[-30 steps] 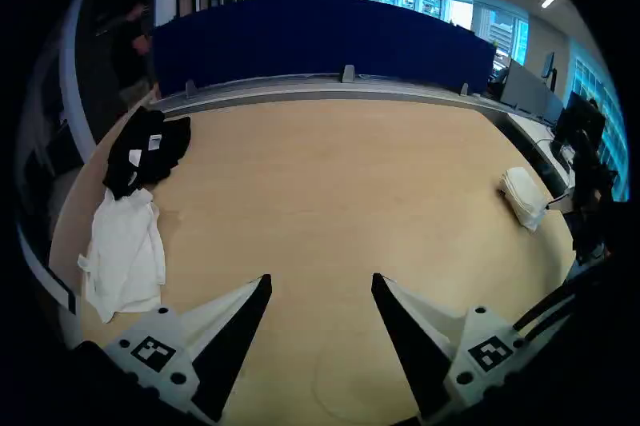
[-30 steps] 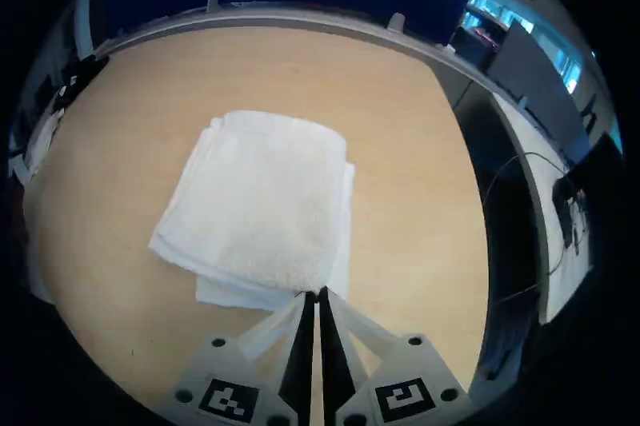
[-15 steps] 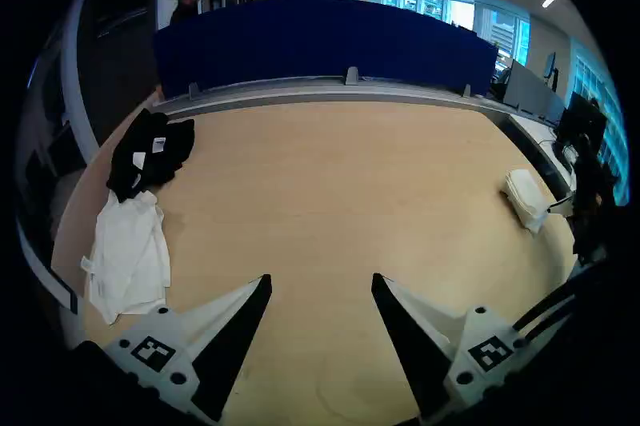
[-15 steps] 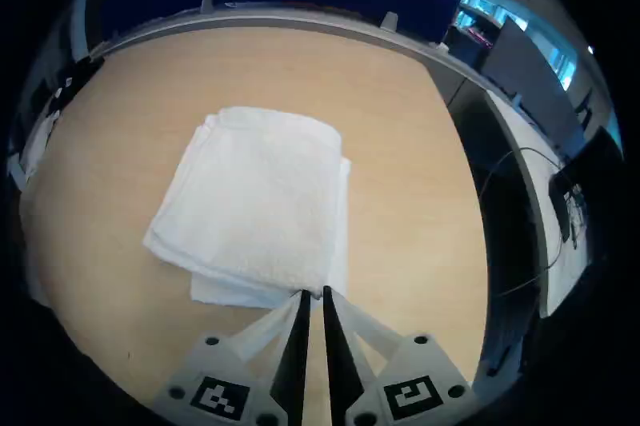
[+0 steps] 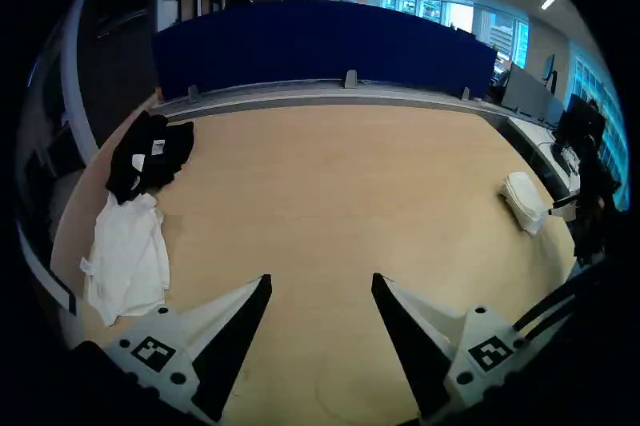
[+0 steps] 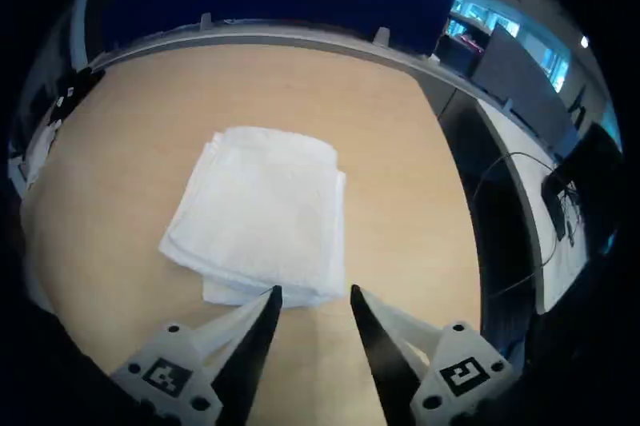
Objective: Fold towel
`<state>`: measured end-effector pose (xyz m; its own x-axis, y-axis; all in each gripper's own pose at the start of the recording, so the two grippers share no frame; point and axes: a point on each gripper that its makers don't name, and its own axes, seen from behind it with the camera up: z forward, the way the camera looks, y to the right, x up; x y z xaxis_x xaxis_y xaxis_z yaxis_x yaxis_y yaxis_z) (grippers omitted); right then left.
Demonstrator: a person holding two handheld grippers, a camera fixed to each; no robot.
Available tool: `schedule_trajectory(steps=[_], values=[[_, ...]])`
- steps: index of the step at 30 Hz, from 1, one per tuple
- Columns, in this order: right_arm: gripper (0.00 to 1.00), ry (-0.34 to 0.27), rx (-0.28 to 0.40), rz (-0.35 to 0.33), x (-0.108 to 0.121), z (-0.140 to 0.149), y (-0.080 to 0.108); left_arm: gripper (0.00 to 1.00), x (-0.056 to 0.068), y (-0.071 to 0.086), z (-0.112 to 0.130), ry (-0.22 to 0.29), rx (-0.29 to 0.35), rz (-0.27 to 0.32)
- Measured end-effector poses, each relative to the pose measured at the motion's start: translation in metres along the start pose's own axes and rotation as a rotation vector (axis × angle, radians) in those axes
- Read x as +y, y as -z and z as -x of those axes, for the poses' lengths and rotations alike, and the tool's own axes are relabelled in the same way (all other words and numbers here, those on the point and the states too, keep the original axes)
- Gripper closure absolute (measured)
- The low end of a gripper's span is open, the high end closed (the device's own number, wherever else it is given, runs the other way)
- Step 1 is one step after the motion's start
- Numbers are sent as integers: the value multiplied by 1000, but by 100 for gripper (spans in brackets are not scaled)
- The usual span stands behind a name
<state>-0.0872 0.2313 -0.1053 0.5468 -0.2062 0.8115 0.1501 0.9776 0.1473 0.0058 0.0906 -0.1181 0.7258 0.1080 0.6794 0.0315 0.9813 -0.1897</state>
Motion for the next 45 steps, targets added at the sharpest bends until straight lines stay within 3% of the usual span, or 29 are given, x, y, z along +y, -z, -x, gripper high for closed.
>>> schedule_trajectory(steps=[3,5,12,30,38,45], values=[[11,-10,16,-4,-5,-4,2,7,-1,0,0,3,3,0],[8,-17,25,-8,-9,-6,4,7,-1,0,0,5,5,2],[5,-41,75,0,-18,-21,10,7,-5,0,-3,7,18,2],[5,-120,365,7,-70,-114,53,7,-24,-10,-29,23,89,-1],[5,-163,553,-22,-104,-172,90,7,-30,-11,-55,46,171,8],[5,-202,667,-40,-133,-205,115,7,-41,-9,-83,66,263,-1]])
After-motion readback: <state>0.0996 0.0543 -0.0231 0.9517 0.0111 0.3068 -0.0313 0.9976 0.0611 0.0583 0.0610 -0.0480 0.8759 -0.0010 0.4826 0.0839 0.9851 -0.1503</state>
